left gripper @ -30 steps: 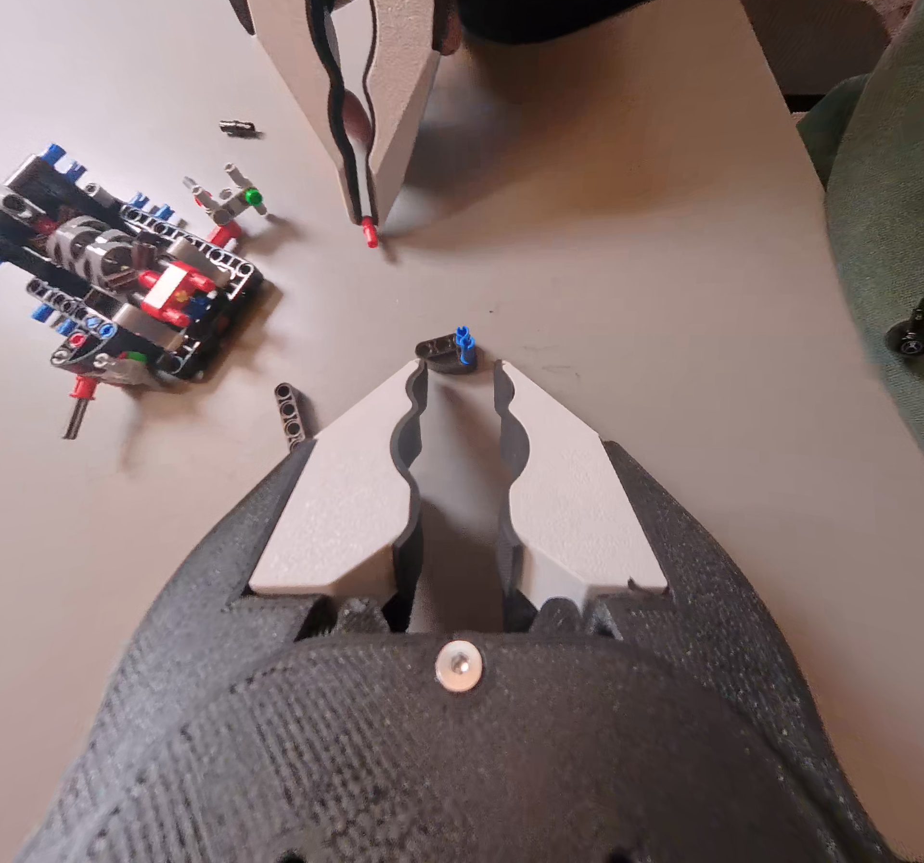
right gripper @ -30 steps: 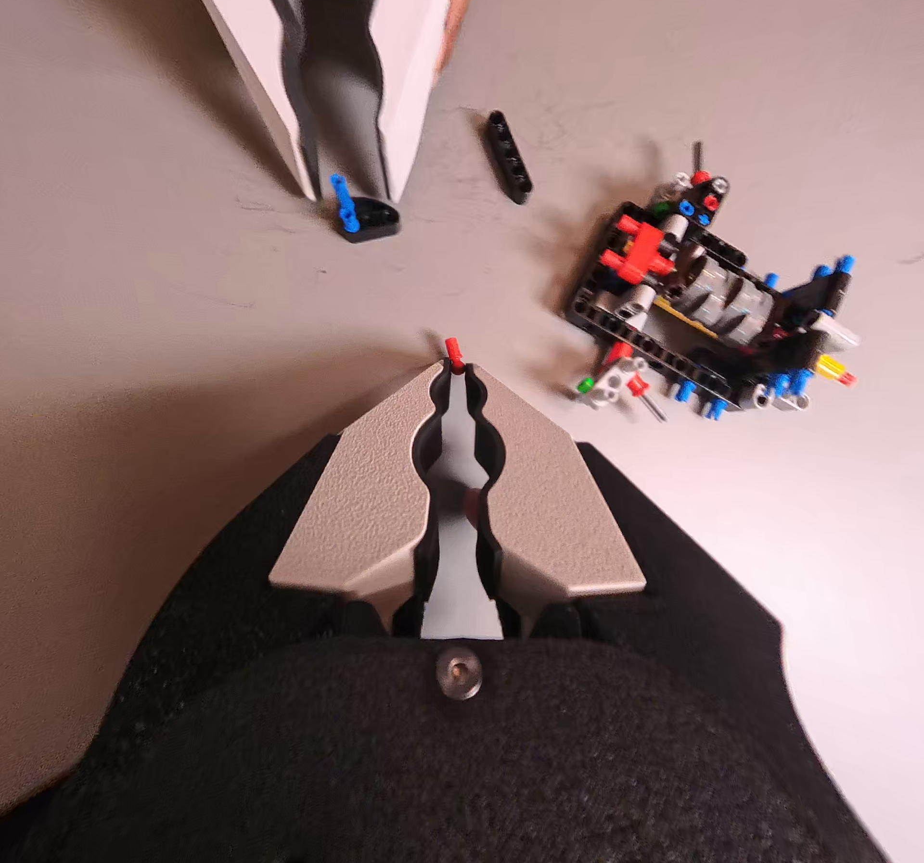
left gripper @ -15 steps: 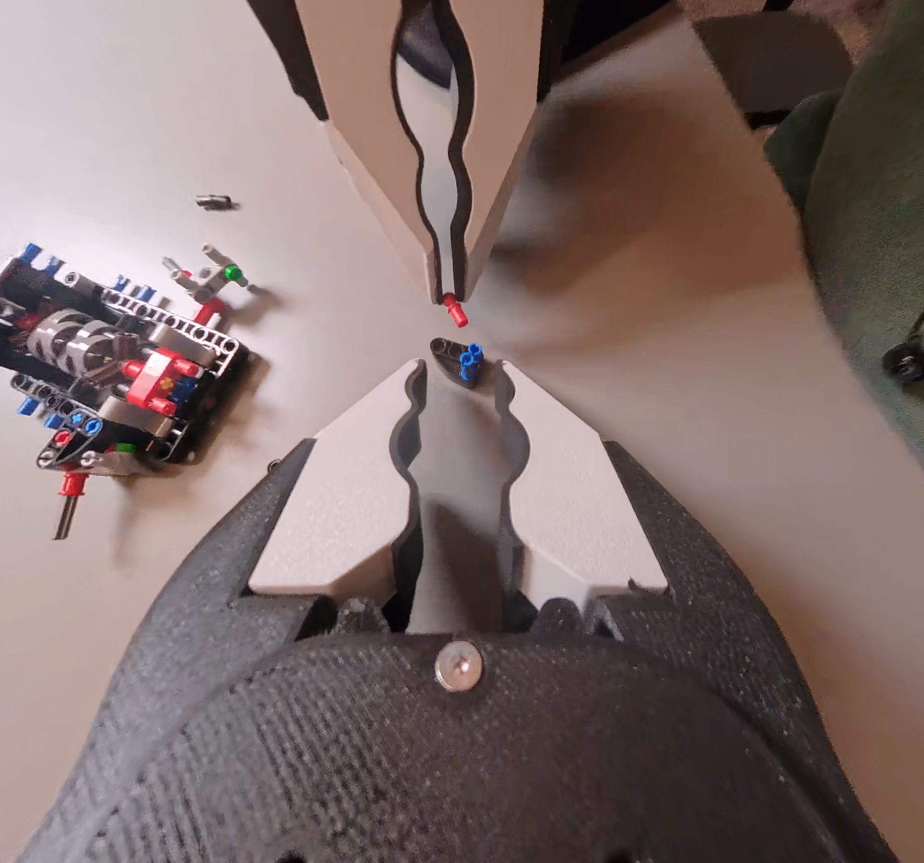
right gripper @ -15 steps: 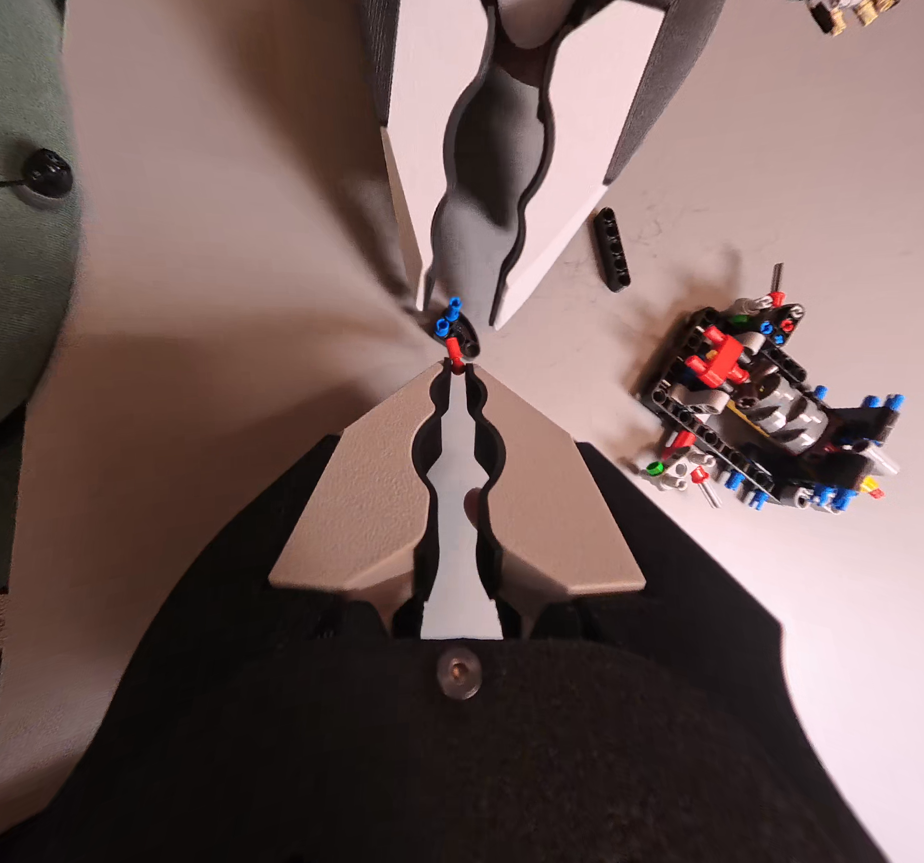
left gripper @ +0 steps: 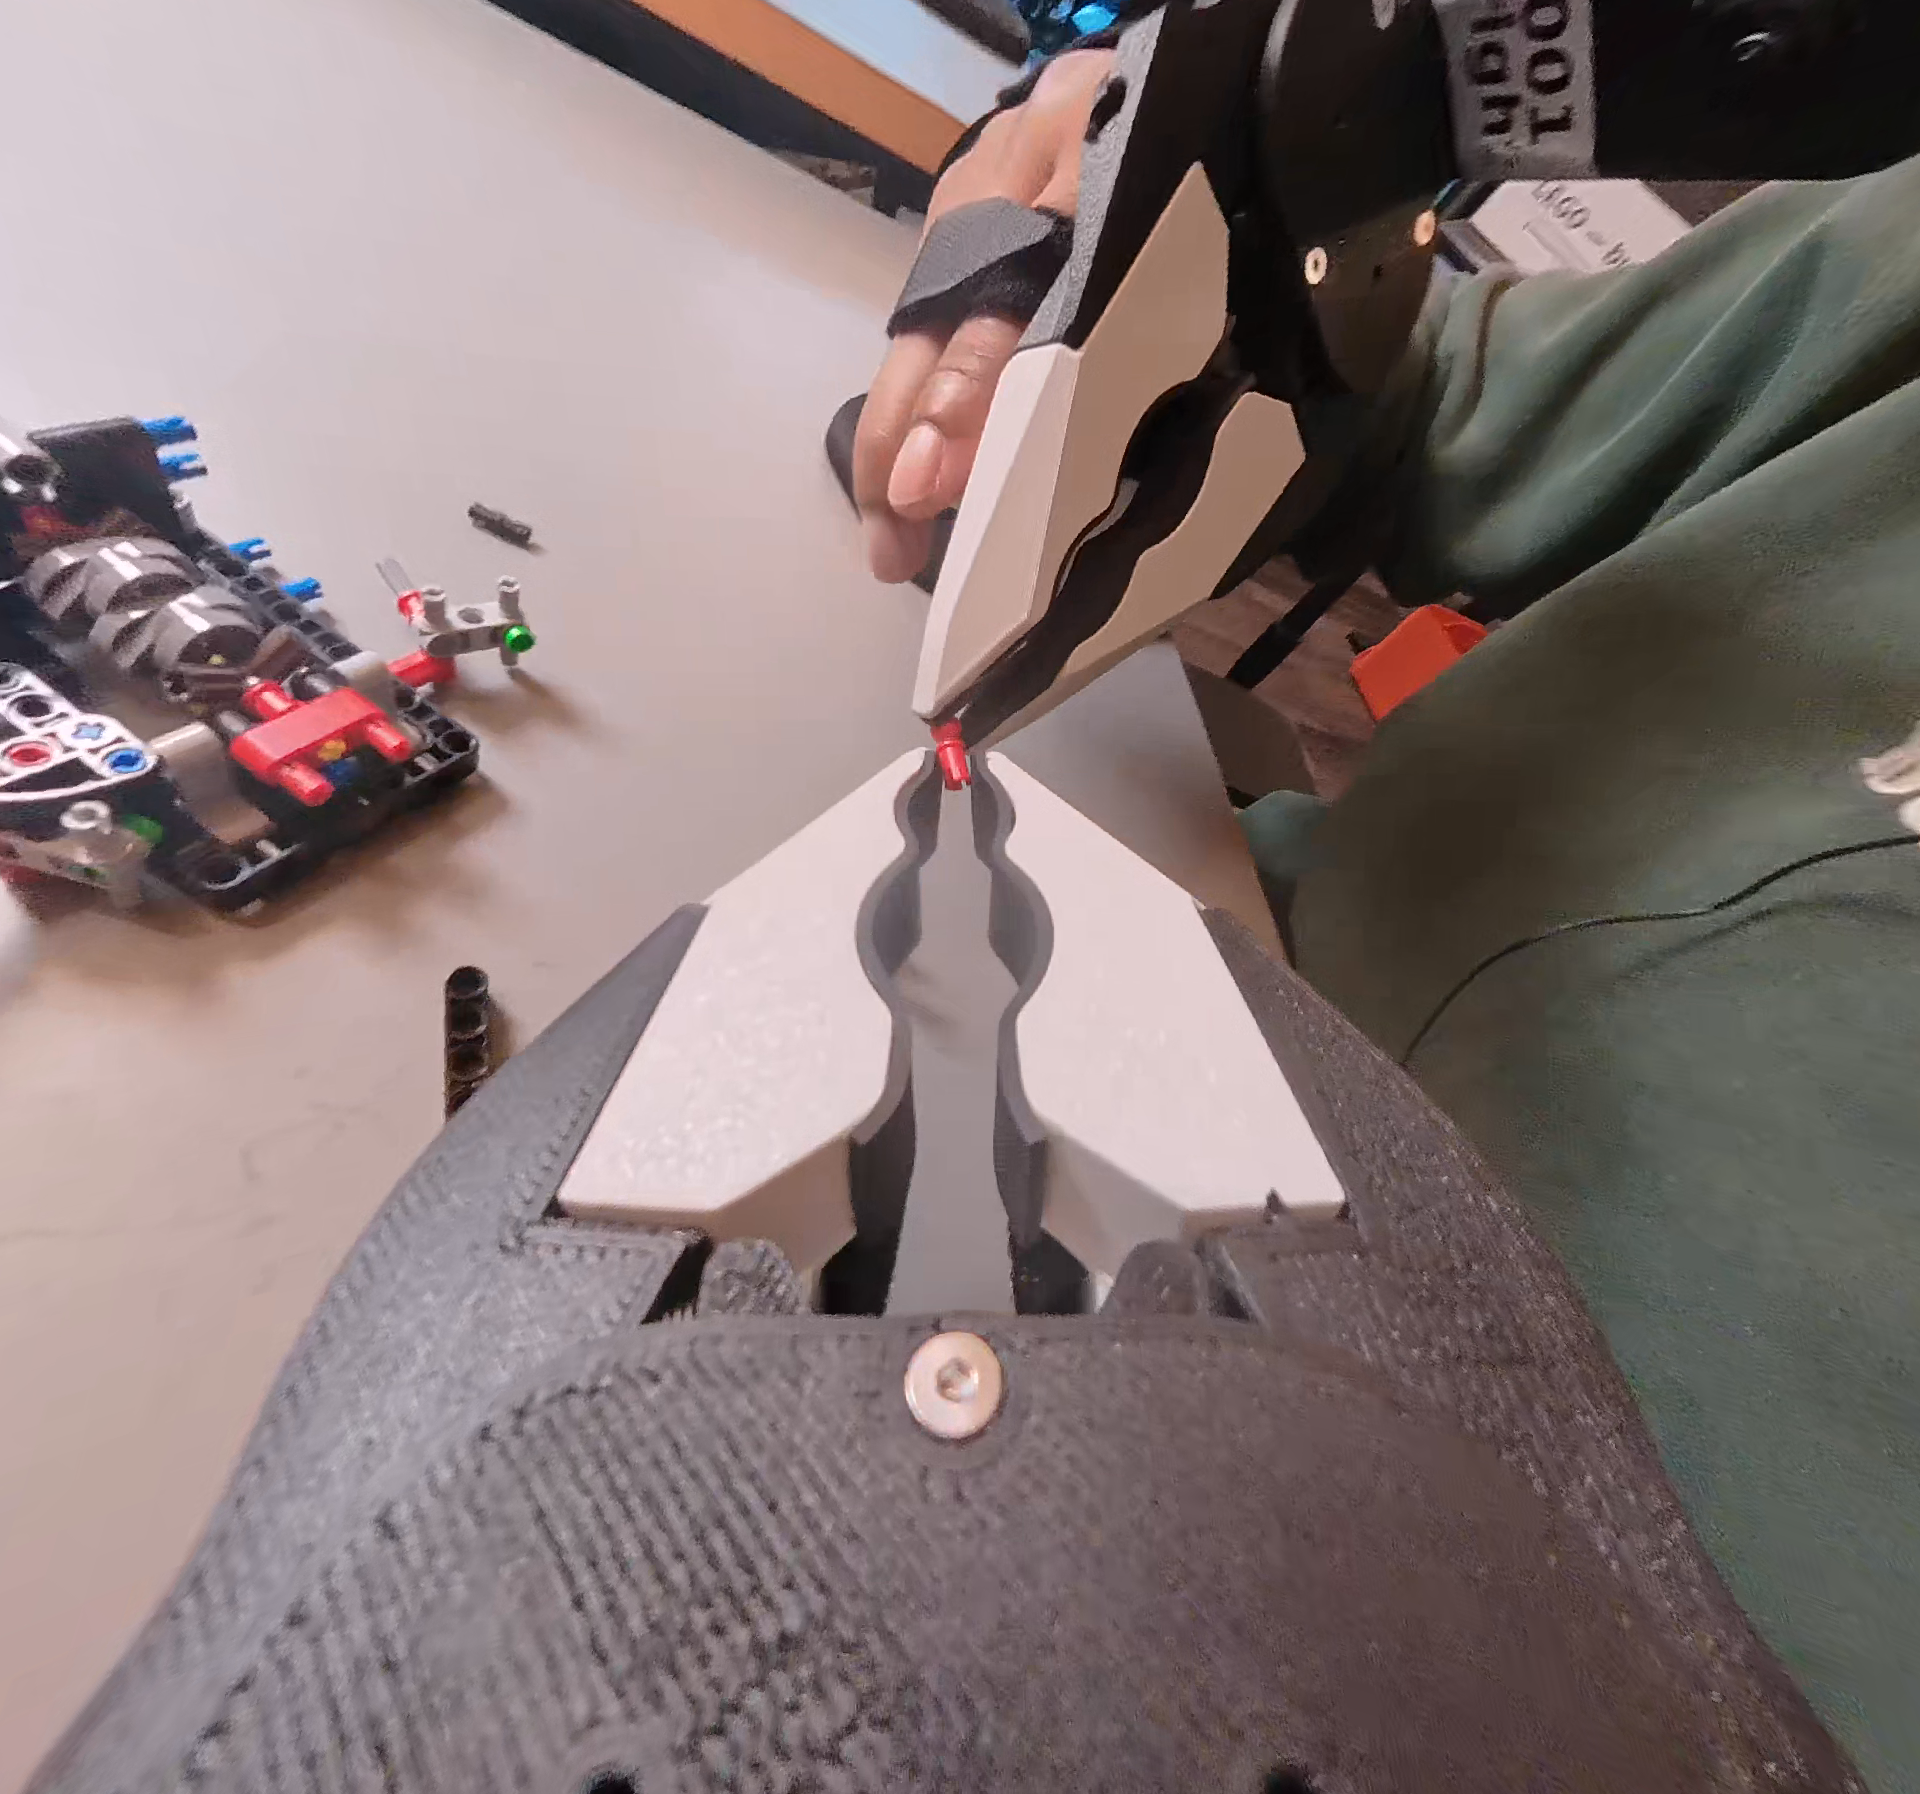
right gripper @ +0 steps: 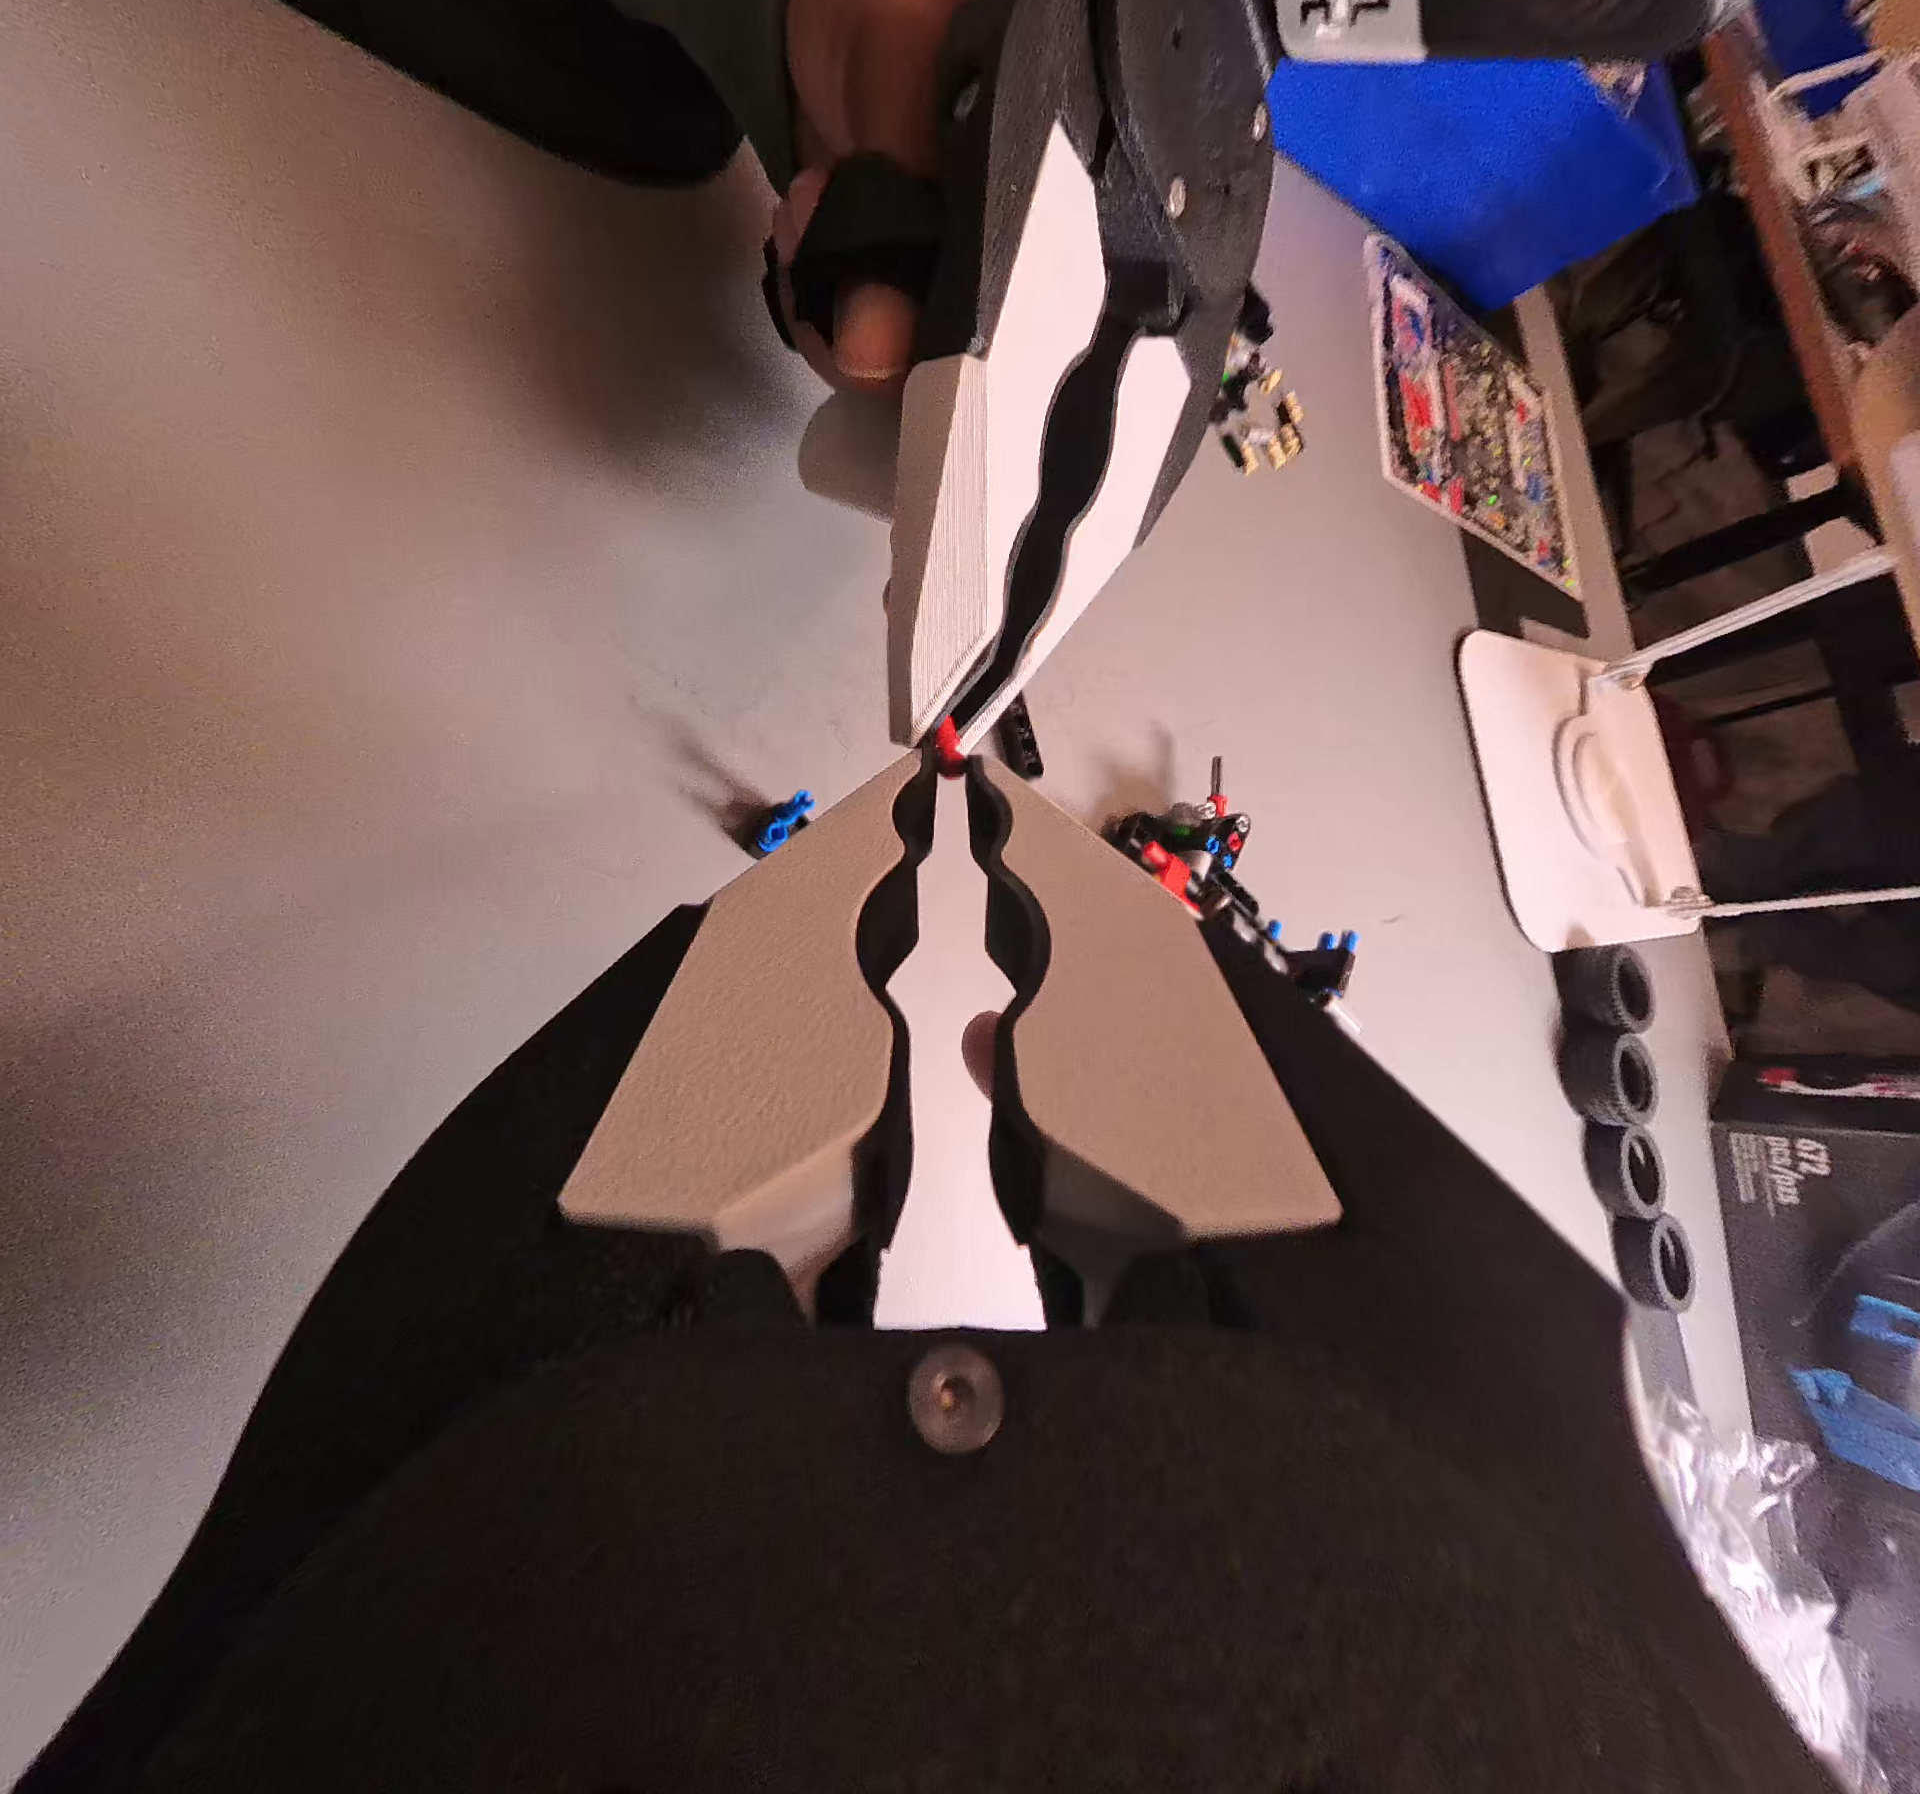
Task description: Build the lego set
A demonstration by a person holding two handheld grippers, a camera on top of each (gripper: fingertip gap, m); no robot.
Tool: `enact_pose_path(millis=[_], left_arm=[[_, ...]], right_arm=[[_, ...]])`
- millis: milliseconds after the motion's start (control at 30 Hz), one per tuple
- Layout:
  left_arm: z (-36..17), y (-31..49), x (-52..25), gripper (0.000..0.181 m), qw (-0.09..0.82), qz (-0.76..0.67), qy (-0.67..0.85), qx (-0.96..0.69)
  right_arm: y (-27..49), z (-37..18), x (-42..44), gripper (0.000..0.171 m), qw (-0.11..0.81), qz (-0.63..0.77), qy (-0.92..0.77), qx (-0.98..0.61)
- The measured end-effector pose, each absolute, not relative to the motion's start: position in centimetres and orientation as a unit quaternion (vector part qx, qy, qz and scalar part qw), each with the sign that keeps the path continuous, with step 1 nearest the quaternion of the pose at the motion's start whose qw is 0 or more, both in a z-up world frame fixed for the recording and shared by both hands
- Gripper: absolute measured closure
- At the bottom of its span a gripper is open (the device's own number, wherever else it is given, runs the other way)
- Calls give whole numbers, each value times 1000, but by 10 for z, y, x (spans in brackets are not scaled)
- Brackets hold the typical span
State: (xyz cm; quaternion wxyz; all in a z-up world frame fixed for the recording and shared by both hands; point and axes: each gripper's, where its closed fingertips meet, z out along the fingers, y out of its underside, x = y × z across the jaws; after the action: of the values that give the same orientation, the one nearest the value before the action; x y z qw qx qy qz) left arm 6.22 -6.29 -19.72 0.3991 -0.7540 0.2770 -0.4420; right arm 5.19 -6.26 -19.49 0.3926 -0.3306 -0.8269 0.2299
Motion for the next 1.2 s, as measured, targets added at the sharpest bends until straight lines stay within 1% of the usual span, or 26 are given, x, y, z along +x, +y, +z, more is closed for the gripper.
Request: enact_pose_path(millis=[33,100,167,233,300,500,800,833,933,1000,1067,1200], left_arm=[[-193,-65,63,178,400,-451,280,-747],[-183,-73,66,179,405,-478,296,-721],[-172,-84,70,179,413,-506,321,-686],[-170,-91,73,179,412,-509,343,-674],[-168,-96,77,179,412,-517,355,-661],[-169,-102,83,179,408,-510,378,-656],[-171,-101,83,179,407,-508,375,-660],[-172,-98,82,179,410,-500,372,-666],[-185,-82,70,159,428,-424,367,-709],[-204,-75,58,157,421,-345,386,-745],[-228,-74,56,155,398,-283,413,-769],[-262,-72,64,151,358,-221,445,-791]], right_arm=[[-66,-190,53,168,398,243,-823,-325],[-75,-177,56,169,405,294,-807,-314],[-87,-166,61,169,394,357,-790,-305],[-94,-161,65,161,377,397,-780,-303],[-101,-160,69,158,355,424,-777,-301],[-106,-166,72,167,332,417,-794,-292],[-104,-168,71,169,327,398,-805,-295],[-101,-170,71,169,322,390,-808,-301],[-85,-182,74,169,304,339,-831,-319],[-69,-200,78,169,278,287,-855,-329],[-65,-215,79,169,242,265,-871,-335],[-63,-241,74,169,194,214,-904,-317]])
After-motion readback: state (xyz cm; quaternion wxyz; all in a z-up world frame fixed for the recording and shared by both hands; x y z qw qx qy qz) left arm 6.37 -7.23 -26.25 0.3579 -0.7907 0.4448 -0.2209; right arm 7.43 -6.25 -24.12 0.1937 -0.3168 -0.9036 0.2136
